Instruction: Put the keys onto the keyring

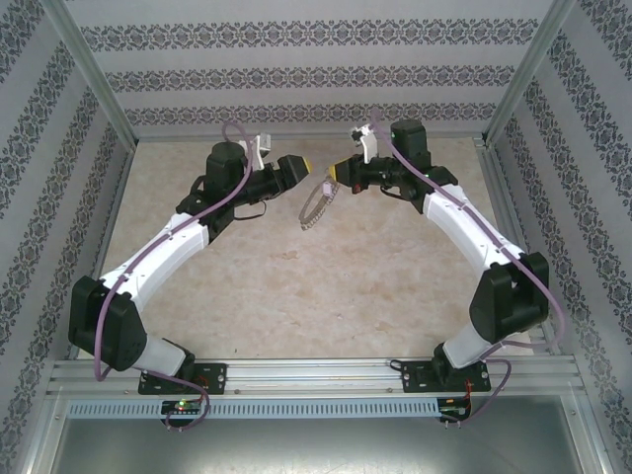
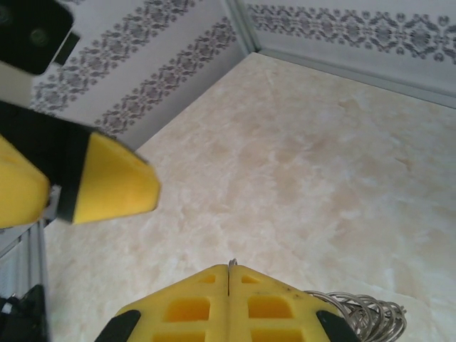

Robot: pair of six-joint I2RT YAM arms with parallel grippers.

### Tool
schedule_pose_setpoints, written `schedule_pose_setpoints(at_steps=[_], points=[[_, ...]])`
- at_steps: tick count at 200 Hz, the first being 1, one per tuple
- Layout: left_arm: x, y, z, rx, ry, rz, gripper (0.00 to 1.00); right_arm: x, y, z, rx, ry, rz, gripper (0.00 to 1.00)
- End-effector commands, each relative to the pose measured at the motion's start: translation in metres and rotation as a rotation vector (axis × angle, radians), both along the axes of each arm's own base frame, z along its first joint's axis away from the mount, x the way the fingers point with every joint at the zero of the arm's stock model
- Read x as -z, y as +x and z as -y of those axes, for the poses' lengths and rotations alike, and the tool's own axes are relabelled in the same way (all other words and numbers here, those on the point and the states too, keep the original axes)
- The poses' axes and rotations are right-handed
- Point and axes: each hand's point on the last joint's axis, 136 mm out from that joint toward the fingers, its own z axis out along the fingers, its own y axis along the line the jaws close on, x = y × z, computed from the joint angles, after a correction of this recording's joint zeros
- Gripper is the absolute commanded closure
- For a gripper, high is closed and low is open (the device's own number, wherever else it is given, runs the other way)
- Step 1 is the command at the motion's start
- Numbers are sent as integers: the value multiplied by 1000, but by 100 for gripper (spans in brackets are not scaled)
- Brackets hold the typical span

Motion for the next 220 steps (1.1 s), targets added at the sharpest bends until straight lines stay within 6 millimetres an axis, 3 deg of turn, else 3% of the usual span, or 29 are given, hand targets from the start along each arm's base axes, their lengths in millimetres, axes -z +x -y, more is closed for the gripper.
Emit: schedule_pose_setpoints(at_steps=[1,51,98,164,220], points=[[-19,10,-16,-153,-196,-88,26,-17,22,-1,80,40,69,100],[17,20,-26,-295,-359,-311,25,-20,41,-3,116,47,77,100],[49,31,-21,-366,-463,-450,21,-23,46,-9,116,70,80,100],[58,55,-15,-411,-579,-454,20,-26,37,-22,80,90,90,100],[66,49,-4,-395,-567,-484,20,-22,40,-19,103,77,94,100]])
